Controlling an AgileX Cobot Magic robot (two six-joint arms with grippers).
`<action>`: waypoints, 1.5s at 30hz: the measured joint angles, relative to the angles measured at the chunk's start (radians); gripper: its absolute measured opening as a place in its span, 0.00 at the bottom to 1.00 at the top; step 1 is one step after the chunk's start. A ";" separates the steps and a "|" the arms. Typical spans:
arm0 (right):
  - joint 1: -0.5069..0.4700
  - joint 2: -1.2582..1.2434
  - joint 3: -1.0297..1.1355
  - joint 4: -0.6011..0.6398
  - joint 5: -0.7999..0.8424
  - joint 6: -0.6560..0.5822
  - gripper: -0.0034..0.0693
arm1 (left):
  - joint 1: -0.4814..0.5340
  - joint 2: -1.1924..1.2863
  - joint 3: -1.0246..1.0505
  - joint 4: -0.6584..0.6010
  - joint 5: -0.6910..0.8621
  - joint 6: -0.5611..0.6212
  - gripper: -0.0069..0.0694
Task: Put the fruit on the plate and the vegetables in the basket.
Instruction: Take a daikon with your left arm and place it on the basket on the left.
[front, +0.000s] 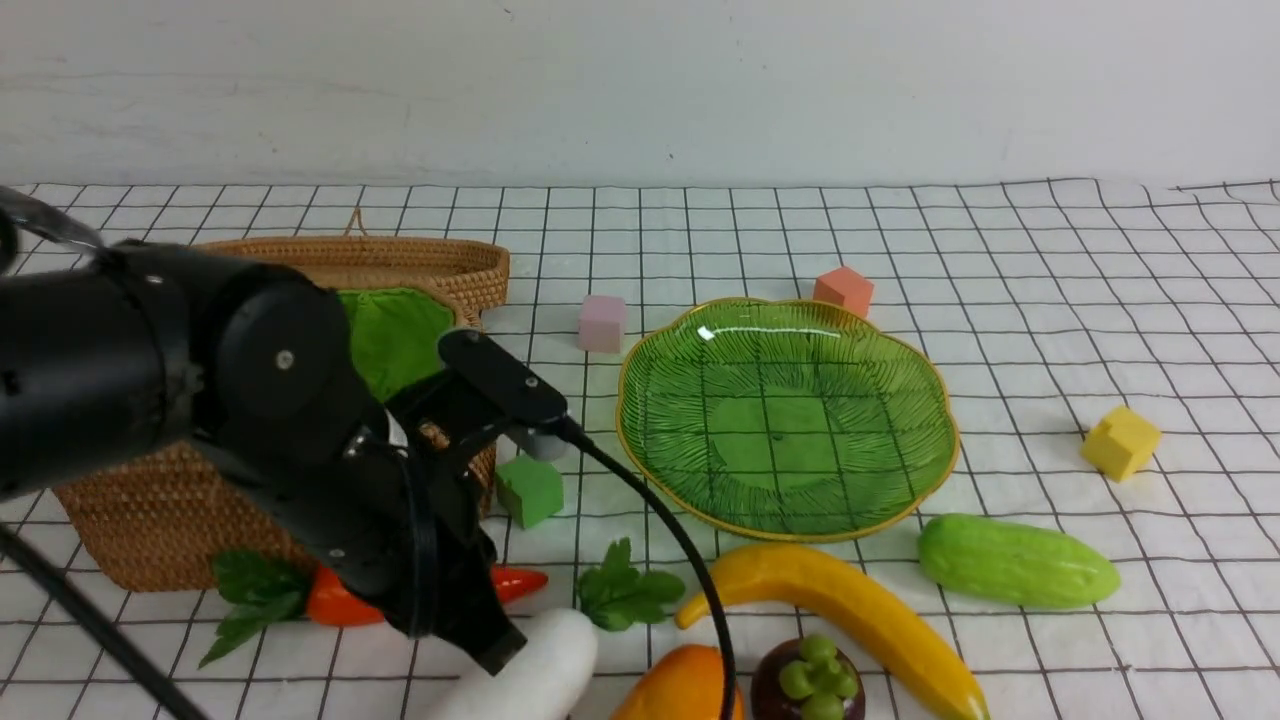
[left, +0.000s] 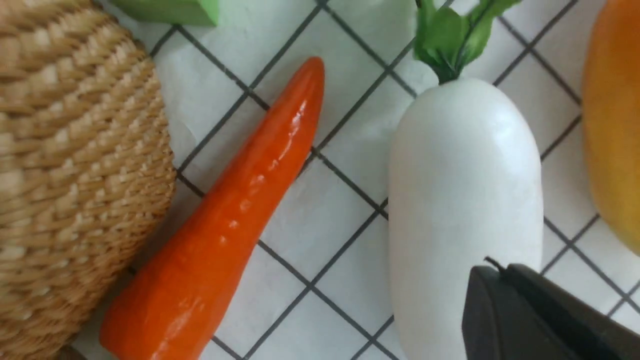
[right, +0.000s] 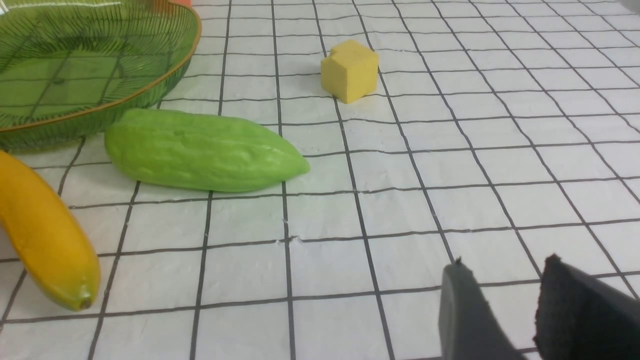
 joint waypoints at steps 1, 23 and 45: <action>0.000 0.000 0.000 0.000 0.000 0.000 0.38 | 0.000 -0.031 0.000 -0.003 -0.001 0.001 0.07; 0.000 0.000 0.000 -0.001 0.000 0.000 0.38 | -0.058 0.204 0.000 0.022 -0.021 -0.157 0.95; 0.000 0.000 0.000 -0.001 0.000 0.000 0.38 | -0.057 0.036 -0.288 0.119 0.273 -0.080 0.78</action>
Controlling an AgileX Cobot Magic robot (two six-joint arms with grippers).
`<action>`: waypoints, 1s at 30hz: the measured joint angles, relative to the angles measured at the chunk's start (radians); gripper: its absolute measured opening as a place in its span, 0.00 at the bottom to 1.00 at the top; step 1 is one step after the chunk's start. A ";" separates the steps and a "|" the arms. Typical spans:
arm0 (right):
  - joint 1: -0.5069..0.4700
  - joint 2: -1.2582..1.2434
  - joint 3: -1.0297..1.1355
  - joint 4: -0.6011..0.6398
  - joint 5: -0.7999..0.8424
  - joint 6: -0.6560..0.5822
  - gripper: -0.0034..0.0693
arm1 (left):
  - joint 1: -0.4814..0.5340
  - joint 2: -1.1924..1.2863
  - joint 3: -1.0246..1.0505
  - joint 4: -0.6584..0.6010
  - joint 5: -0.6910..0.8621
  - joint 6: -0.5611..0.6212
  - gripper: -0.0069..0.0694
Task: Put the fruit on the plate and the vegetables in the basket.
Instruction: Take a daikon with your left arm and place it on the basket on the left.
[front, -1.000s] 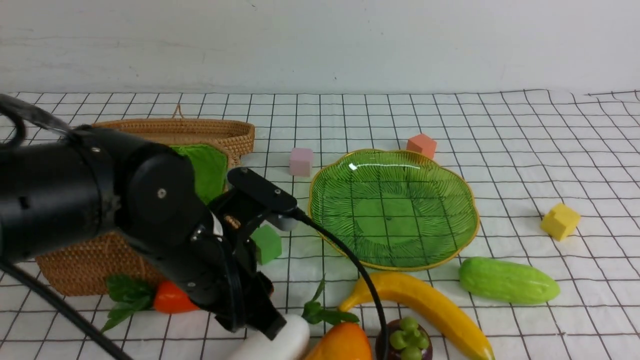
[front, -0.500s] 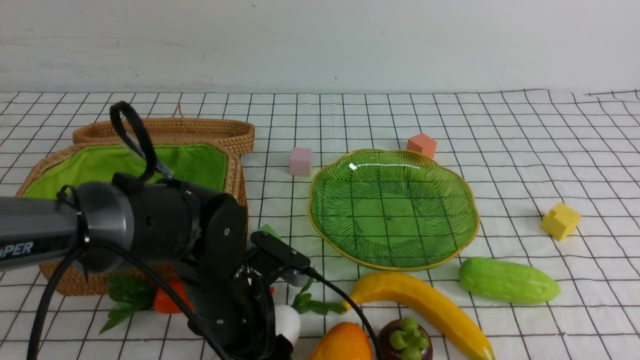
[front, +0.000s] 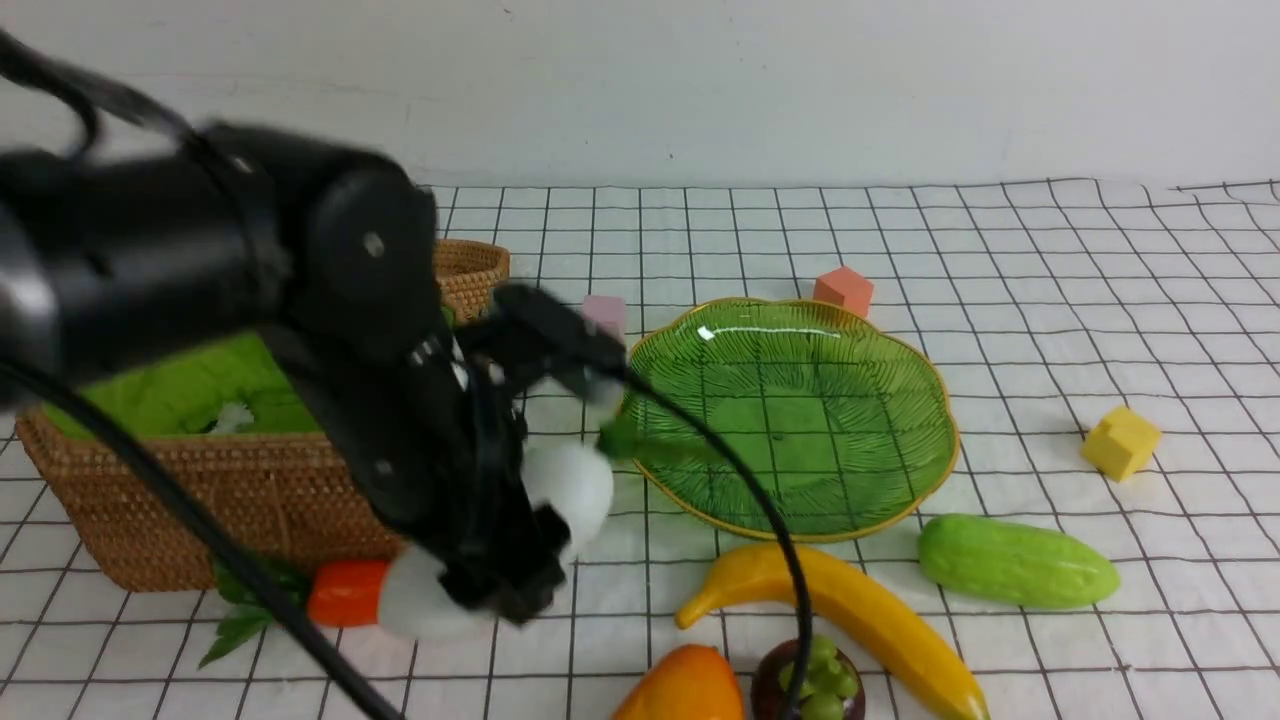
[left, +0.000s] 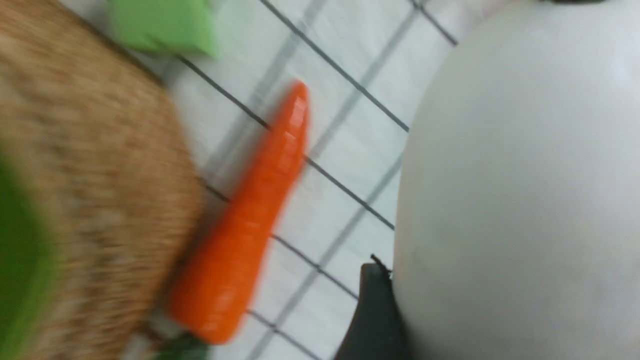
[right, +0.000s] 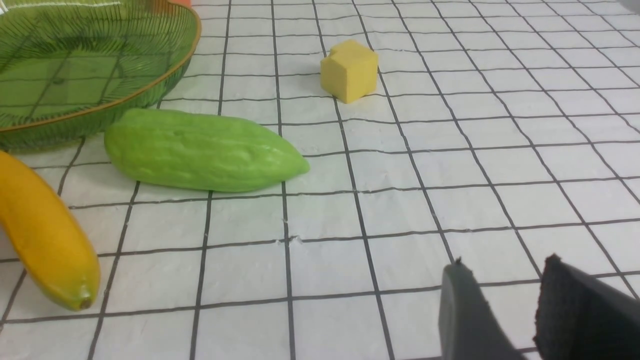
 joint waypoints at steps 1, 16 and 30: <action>0.000 0.000 0.000 0.000 0.000 0.000 0.38 | 0.006 -0.035 -0.038 0.047 0.000 0.002 0.78; 0.000 0.000 0.000 0.001 0.000 0.000 0.38 | 0.355 0.059 -0.103 0.382 -0.152 0.327 0.78; 0.000 0.000 0.000 0.001 0.000 0.000 0.38 | 0.354 0.098 -0.088 0.313 -0.202 0.248 0.96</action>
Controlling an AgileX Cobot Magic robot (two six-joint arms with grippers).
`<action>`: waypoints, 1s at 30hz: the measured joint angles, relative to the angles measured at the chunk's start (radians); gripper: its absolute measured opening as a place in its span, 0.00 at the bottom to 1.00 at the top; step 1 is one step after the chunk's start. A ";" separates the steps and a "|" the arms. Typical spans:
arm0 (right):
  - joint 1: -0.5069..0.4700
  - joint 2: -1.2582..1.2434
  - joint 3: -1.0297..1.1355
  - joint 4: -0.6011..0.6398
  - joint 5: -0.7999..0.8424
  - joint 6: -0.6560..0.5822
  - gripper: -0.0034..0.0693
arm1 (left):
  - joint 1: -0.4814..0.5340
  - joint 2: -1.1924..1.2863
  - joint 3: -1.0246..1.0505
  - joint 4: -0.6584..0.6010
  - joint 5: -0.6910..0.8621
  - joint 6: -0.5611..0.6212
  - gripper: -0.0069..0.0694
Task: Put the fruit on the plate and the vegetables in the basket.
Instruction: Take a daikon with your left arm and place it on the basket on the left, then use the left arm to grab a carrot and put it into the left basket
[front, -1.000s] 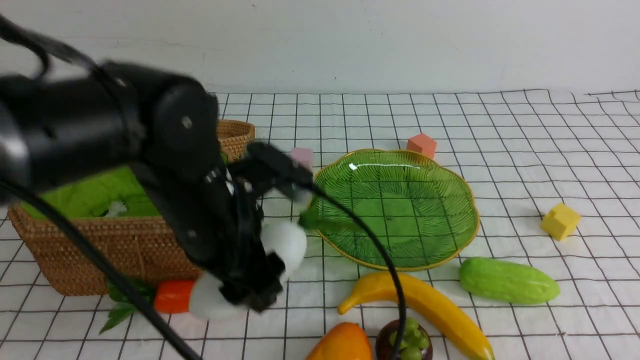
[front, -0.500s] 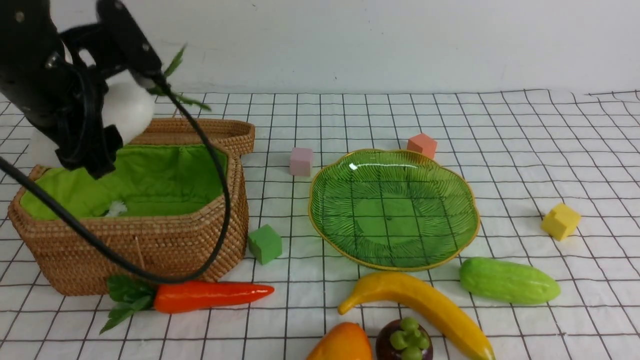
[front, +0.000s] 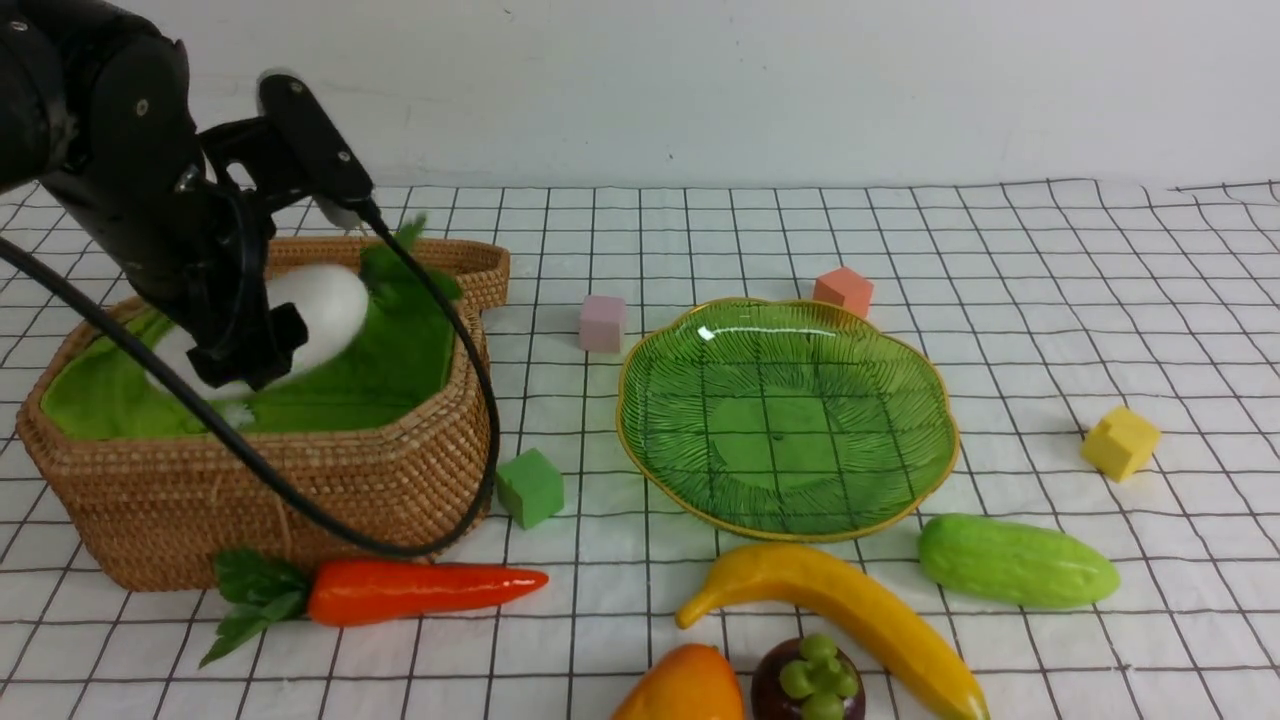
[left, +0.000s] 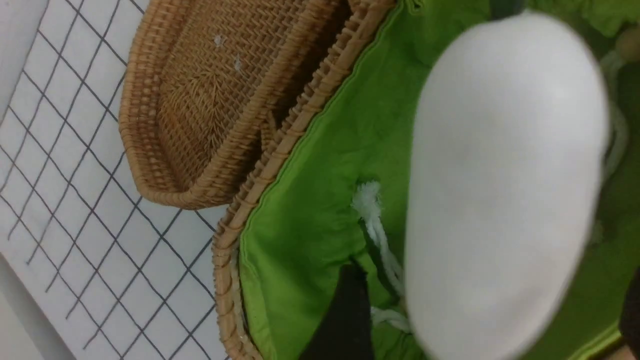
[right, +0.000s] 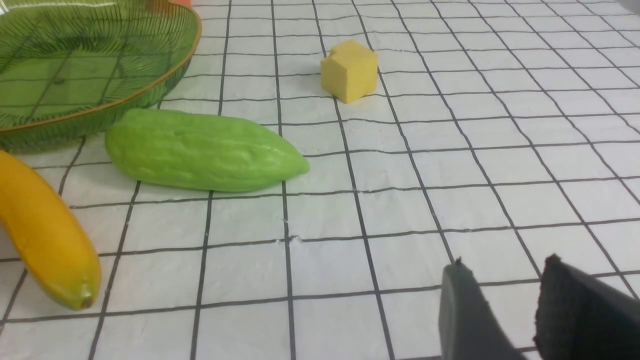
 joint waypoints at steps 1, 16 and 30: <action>0.000 0.000 0.000 0.000 0.000 0.000 0.38 | 0.000 -0.005 0.000 -0.004 0.000 -0.001 0.96; 0.000 0.000 0.000 0.000 0.000 0.000 0.38 | 0.000 -0.403 0.298 -0.428 0.046 -0.343 0.74; 0.000 0.000 0.000 -0.001 0.000 0.000 0.38 | 0.232 -0.401 0.751 -0.690 -0.225 -0.692 0.73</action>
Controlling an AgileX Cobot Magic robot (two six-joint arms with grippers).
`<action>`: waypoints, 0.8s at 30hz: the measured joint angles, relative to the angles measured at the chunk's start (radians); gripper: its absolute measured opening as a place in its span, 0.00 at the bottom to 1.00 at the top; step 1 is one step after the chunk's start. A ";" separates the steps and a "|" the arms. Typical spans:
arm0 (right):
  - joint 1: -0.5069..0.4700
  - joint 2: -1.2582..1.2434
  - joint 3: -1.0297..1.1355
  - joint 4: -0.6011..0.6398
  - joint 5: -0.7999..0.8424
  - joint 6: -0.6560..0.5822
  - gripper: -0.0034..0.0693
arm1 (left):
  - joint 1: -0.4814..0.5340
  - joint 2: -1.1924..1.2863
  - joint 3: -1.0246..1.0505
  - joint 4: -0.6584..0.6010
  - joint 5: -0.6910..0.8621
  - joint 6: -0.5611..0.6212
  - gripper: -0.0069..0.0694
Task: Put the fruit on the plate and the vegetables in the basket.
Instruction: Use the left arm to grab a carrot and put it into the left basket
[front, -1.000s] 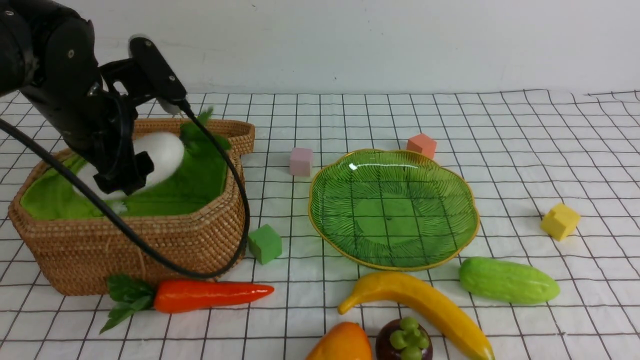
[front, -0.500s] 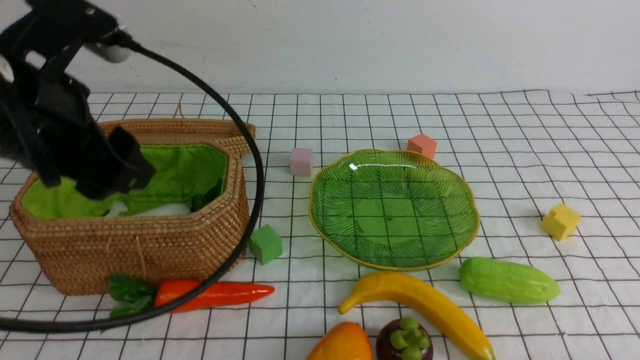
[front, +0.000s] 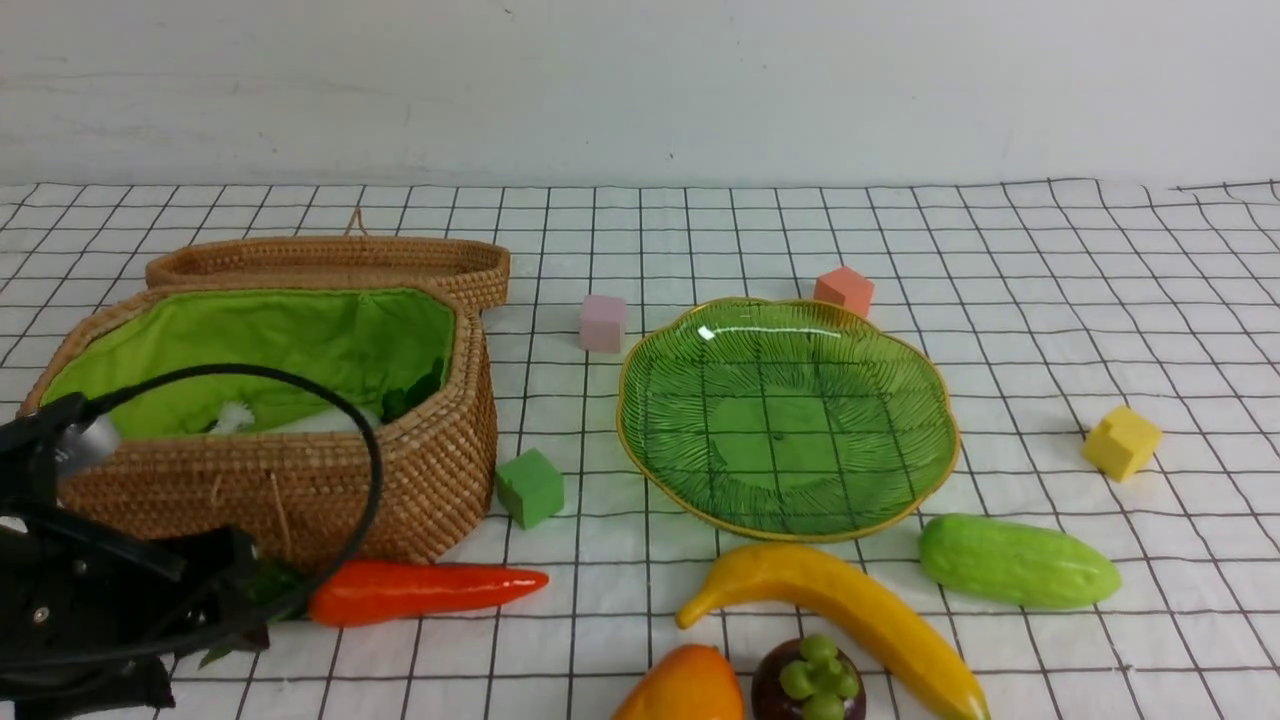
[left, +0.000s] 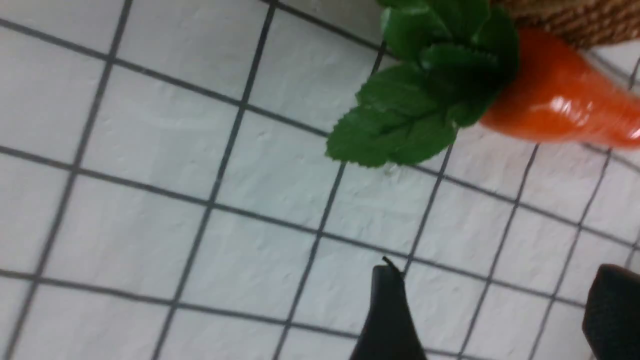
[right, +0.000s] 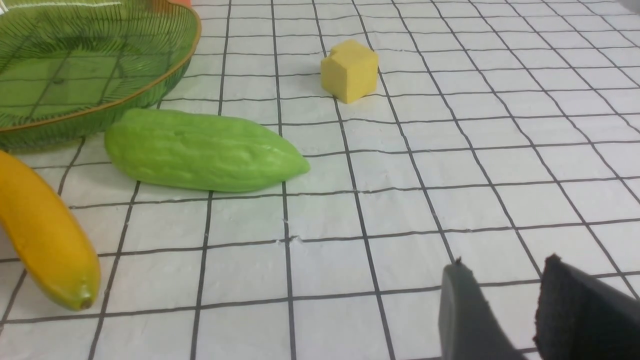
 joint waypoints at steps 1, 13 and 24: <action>0.000 0.000 0.000 0.000 0.000 0.000 0.38 | 0.020 0.009 0.007 -0.071 -0.018 0.049 0.73; 0.000 0.000 0.000 0.000 0.000 0.000 0.38 | 0.041 0.201 0.009 -0.345 -0.171 0.234 0.78; 0.000 0.000 0.000 0.000 0.000 0.000 0.38 | -0.149 0.119 -0.185 -0.244 0.068 0.516 0.78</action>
